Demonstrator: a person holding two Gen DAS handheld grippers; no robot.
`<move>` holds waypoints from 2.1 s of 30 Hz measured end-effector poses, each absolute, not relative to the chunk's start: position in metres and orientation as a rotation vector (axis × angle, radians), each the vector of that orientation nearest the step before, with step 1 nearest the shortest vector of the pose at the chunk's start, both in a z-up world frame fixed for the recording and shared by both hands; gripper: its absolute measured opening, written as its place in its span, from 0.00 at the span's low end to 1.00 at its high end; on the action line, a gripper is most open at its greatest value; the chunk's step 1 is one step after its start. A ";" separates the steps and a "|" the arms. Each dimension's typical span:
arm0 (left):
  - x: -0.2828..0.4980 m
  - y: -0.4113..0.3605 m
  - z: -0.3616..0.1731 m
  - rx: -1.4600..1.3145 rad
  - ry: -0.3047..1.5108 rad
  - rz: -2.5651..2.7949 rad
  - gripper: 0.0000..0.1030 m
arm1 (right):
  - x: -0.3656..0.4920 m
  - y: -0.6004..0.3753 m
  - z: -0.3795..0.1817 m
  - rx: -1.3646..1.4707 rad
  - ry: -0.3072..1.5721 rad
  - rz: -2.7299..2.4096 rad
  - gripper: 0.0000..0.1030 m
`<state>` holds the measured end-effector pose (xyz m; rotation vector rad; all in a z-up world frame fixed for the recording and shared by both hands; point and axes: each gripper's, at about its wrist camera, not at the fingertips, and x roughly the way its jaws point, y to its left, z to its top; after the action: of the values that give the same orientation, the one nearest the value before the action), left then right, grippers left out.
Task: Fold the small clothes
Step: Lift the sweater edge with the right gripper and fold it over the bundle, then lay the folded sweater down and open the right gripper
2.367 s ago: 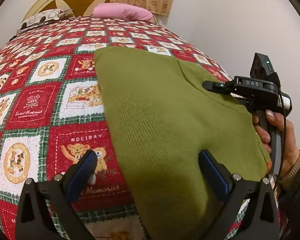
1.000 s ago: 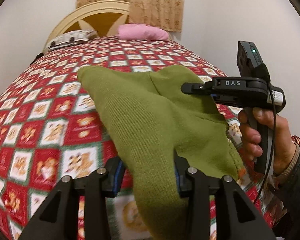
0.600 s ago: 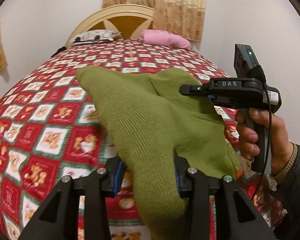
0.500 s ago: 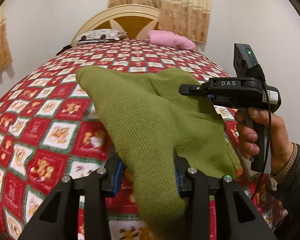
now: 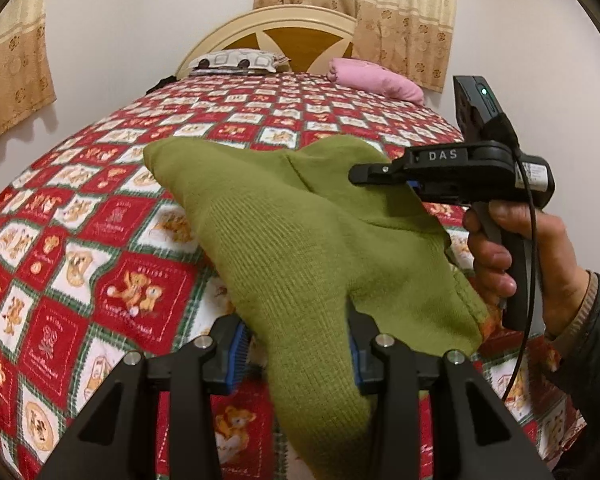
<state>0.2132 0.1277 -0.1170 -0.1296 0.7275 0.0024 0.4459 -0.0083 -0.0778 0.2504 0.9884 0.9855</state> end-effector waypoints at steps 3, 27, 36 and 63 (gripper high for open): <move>0.209 0.132 -0.125 -0.147 0.743 0.007 0.40 | 0.446 -0.002 -0.085 0.246 1.005 0.985 0.21; 0.206 0.138 -0.151 -0.192 0.767 0.031 0.59 | 0.458 0.004 -0.116 0.224 1.080 0.927 0.22; 0.201 0.139 -0.140 -0.164 0.744 0.056 0.65 | 0.460 0.002 -0.120 0.223 1.092 0.915 0.26; 0.183 0.164 -0.109 -0.128 0.651 0.227 0.98 | 0.329 -0.044 -0.051 0.050 0.821 0.873 0.52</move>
<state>0.1833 0.1640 -0.1090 -0.1280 0.6512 0.2269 0.3289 -0.0436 -0.0515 0.0503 0.8211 0.8727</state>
